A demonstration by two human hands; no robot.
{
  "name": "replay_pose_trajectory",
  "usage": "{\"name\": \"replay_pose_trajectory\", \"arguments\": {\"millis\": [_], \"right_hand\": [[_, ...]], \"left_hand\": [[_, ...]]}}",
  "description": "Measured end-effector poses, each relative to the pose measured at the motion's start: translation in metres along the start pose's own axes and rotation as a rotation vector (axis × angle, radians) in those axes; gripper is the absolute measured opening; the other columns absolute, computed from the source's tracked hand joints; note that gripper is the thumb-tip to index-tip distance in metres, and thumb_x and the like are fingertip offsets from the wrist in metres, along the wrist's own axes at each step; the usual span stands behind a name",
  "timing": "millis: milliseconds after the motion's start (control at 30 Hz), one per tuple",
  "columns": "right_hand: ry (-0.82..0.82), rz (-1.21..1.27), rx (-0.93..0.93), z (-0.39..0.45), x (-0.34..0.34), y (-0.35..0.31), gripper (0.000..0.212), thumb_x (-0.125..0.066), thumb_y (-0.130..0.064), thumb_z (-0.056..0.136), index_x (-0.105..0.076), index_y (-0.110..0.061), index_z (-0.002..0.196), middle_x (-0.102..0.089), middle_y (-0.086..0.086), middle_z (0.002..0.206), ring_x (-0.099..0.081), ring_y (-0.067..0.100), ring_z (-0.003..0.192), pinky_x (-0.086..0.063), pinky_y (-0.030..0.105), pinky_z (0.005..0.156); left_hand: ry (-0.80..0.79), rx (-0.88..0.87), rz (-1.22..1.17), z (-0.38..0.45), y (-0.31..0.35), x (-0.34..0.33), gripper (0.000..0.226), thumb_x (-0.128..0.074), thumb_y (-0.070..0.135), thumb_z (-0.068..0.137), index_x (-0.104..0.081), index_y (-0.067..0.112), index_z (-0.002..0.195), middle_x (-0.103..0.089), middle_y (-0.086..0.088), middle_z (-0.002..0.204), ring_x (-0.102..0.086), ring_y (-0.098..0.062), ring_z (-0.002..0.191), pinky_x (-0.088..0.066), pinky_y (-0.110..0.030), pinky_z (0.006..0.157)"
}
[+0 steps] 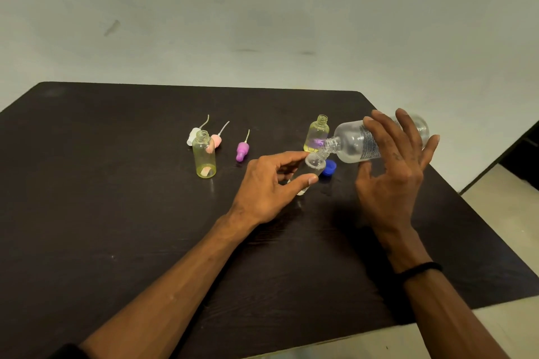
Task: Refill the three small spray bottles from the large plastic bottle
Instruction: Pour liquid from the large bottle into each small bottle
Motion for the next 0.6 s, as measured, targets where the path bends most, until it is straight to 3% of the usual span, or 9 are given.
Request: {"name": "replay_pose_trajectory", "arguments": {"millis": [600], "right_hand": [[-0.010, 0.011, -0.004, -0.0009, -0.0013, 0.0024, 0.078, -0.067, 0.020, 0.073, -0.061, -0.013, 0.144, -0.054, 0.002, 0.155, -0.034, 0.027, 0.156, -0.003, 0.077, 0.122]], "left_hand": [[0.003, -0.005, 0.002, -0.0009, 0.0011, 0.0000, 0.048, -0.082, 0.028, 0.090, -0.069, 0.021, 0.136, -0.075, 0.010, 0.124, -0.070, -0.005, 0.115, -0.060, -0.035, 0.100]]}}
Point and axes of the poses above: each hand's wrist, its own z-axis towards the middle knuckle, its own x-axis out of the back of the hand, y = z × x, the point moved 4 cm from there along z, towards the middle knuckle
